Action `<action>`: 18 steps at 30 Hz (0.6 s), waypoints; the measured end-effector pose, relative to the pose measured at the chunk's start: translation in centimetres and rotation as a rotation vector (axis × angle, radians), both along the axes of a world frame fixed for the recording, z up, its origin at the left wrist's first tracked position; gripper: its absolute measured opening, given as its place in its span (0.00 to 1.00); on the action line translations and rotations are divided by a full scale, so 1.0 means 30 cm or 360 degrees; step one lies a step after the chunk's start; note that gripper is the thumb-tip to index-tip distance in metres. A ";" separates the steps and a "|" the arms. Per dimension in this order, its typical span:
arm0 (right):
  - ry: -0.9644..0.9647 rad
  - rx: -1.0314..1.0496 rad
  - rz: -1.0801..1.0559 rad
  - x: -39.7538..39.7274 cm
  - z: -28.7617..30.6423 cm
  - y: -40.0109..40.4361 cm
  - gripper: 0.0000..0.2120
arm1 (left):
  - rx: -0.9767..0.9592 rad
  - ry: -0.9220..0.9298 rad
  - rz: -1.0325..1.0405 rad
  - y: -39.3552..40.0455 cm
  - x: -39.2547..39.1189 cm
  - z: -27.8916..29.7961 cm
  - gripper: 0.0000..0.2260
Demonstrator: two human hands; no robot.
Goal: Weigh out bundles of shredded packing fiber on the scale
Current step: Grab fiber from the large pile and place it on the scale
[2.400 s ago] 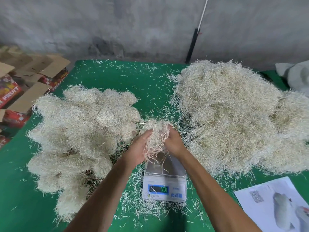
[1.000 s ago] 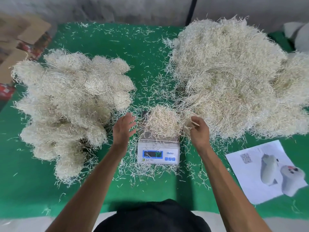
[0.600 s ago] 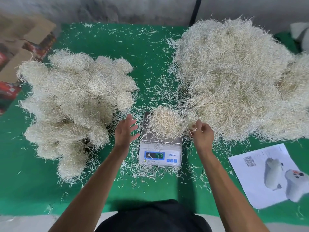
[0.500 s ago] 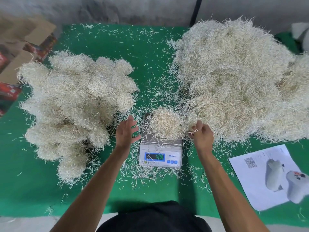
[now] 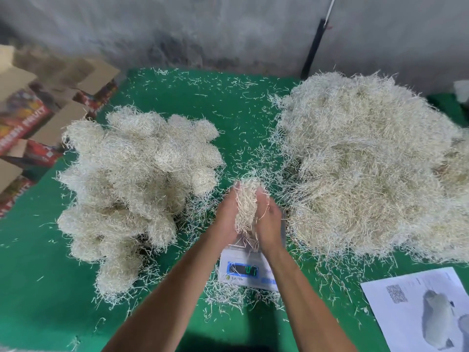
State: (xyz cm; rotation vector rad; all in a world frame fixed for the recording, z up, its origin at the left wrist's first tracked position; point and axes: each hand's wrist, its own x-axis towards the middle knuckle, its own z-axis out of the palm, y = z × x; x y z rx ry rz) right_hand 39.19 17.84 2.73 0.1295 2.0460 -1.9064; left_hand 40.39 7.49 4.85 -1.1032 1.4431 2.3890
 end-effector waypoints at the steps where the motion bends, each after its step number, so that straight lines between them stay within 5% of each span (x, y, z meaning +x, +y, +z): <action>1: 0.0016 0.0017 -0.0042 -0.012 0.043 -0.023 0.45 | -0.0141 0.0015 -0.0017 0.004 -0.010 0.011 0.24; 2: 0.0042 0.0006 -0.0063 -0.026 0.074 -0.046 0.47 | -0.0361 0.0040 0.0003 0.005 -0.017 0.028 0.22; 5: 0.0381 0.0033 -0.0060 -0.064 0.159 -0.115 0.29 | -0.0893 0.0236 0.0045 -0.018 -0.022 0.074 0.17; 9: 0.0645 -0.0048 -0.0034 -0.102 0.234 -0.155 0.23 | -0.0336 0.0164 -0.0064 -0.076 0.004 0.154 0.25; 12: 0.0765 0.0137 0.0335 -0.035 0.259 -0.156 0.19 | 0.0301 0.0289 0.0137 -0.153 -0.018 0.226 0.31; 14: 0.0943 0.0210 0.0500 0.034 0.266 -0.165 0.22 | 0.0311 0.0328 0.0360 -0.179 -0.001 0.255 0.28; 16: 0.0995 0.0111 0.0460 0.049 0.312 -0.212 0.20 | -0.0042 0.0286 0.0299 -0.153 0.053 0.223 0.24; 18: 0.0969 0.0194 0.0342 0.001 0.360 -0.262 0.18 | -0.0159 0.0337 0.0045 -0.106 0.105 0.190 0.09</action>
